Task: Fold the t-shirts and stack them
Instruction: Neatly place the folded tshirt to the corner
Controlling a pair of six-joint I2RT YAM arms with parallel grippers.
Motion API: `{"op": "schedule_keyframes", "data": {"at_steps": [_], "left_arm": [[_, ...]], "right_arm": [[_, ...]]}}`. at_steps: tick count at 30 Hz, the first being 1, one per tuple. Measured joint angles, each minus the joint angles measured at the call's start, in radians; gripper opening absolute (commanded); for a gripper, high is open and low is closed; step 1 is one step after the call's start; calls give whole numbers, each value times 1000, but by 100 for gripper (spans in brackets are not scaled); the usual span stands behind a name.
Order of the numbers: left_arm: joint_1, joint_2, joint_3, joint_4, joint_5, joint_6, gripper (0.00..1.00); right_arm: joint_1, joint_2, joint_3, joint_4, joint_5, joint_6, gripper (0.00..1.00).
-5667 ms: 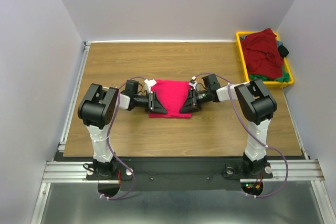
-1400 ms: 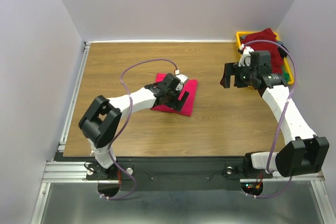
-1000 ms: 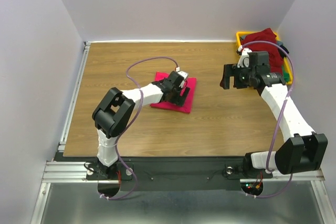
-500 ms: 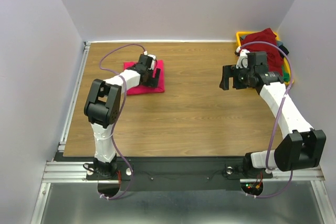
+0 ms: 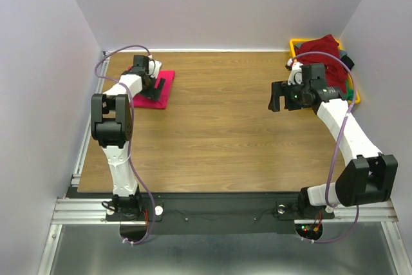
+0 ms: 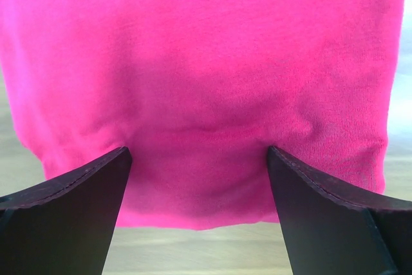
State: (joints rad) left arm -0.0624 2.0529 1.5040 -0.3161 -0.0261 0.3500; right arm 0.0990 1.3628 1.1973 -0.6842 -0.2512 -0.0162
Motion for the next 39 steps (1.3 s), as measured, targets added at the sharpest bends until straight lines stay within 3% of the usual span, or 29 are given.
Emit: {"op": "schedule_keyframes", "data": {"at_steps": [10,24,26,28,39], "left_arm": [[117,235,388,-143,10,114,98],[149,445,738,-218,43,32,95],[150,465,770,-221,45,16,95],[152,479,790,-216,45,2,88],[155,491,806,-188,35,27,97]], "right_arm": [[0,29,0,-9,-8,-7,100],[0,56,0,-13,-11,-8,100],[0,56,0,-13,-11,-7,100],[0,56,0,-13,-11,-7,100],[0,60,0,-14,-11,-7,100]]}}
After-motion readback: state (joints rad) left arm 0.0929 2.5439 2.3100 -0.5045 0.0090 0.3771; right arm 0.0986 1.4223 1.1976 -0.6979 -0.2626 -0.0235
